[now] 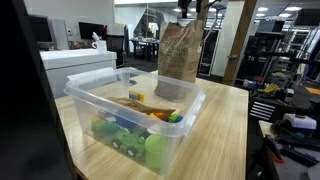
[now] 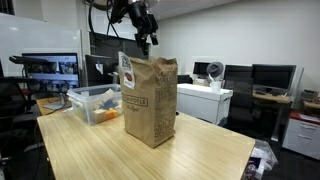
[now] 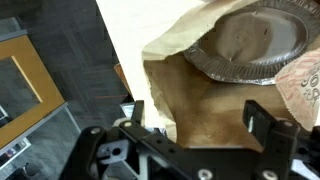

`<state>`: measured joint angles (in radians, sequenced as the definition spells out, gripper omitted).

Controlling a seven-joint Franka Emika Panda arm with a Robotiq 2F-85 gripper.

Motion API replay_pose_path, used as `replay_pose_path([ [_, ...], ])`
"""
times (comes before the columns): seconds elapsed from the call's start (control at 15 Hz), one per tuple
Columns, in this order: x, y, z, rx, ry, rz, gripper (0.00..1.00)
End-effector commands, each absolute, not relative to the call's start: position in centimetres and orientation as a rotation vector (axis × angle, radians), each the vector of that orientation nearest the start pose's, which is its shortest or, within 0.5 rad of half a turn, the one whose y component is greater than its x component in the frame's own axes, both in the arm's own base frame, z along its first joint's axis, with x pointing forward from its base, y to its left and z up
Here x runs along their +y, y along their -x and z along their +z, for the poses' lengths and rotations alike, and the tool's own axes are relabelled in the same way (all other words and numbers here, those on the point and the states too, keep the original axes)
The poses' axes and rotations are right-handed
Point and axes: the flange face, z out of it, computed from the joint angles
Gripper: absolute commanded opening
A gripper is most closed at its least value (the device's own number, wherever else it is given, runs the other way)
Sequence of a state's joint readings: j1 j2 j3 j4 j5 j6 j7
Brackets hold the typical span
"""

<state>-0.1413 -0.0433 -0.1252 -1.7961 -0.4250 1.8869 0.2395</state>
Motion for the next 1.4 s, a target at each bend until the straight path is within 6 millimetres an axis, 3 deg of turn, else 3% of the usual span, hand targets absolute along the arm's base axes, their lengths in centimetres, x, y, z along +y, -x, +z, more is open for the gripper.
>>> replay_pose_path([
  [0.0,-20.5,-55.2,59.8,0.547,3.388,-0.07,1.0],
  [0.33,-24.3,-56.1,59.8,0.395,3.32,0.1,1.0],
  [0.4,-24.3,-55.5,57.6,0.451,3.324,0.089,1.0],
  [0.8,-24.4,-54.7,52.0,0.338,3.291,-0.054,1.0],
  [0.87,-24.6,-56.1,52.2,0.402,3.309,0.005,1.0],
  [1.0,-24.6,-55.9,51.5,0.385,3.31,-0.008,1.0],
  [1.33,-24.6,-55.6,51.9,0.383,3.31,-0.02,1.0],
])
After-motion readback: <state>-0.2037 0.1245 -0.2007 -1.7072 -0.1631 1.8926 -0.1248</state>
